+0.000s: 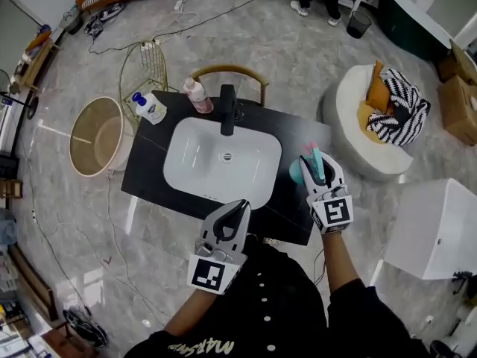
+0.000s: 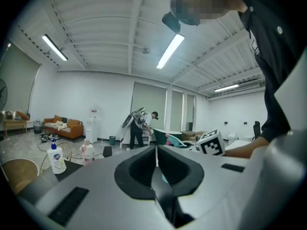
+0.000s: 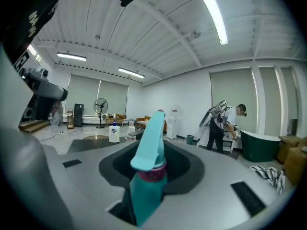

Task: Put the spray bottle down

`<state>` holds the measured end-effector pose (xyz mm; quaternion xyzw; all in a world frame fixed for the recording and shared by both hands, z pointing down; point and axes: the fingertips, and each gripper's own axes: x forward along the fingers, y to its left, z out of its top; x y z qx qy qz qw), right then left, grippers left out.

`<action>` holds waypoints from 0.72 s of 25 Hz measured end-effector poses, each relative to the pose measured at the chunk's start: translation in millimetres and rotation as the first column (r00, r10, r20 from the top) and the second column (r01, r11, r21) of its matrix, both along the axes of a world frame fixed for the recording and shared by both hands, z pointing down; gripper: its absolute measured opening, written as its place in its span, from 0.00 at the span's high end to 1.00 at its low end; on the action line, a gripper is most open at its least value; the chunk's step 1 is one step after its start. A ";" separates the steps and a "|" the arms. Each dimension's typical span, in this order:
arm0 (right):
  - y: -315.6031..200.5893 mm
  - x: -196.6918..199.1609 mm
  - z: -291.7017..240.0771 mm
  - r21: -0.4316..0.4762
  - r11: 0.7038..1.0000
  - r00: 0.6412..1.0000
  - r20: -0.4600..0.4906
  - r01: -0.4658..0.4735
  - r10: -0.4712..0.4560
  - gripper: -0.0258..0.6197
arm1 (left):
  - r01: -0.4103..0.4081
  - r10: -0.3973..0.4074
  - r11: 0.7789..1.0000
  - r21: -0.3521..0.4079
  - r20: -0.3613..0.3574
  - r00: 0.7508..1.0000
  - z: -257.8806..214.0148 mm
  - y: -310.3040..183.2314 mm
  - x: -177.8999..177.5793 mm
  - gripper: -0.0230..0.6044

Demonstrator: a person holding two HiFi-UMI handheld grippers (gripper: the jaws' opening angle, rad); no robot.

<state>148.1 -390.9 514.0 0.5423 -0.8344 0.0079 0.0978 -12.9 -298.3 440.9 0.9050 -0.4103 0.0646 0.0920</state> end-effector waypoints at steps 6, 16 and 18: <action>-46.4 0.1 54.1 -0.019 1.000 0.999 -0.039 0.013 -0.014 0.77 | 0.002 0.002 0.993 -0.117 0.031 1.000 41.7 2.5 1.4 0.93; -73.2 -0.8 110.1 -0.042 0.999 0.999 -0.044 0.020 -0.022 0.77 | 0.026 -0.015 0.977 -0.210 0.053 0.998 84.3 7.3 -0.5 0.93; -72.3 -3.2 111.0 -0.034 0.999 0.999 -0.039 0.027 -0.029 0.77 | 0.029 -0.017 0.976 -0.216 0.056 0.998 87.9 8.4 -0.1 0.93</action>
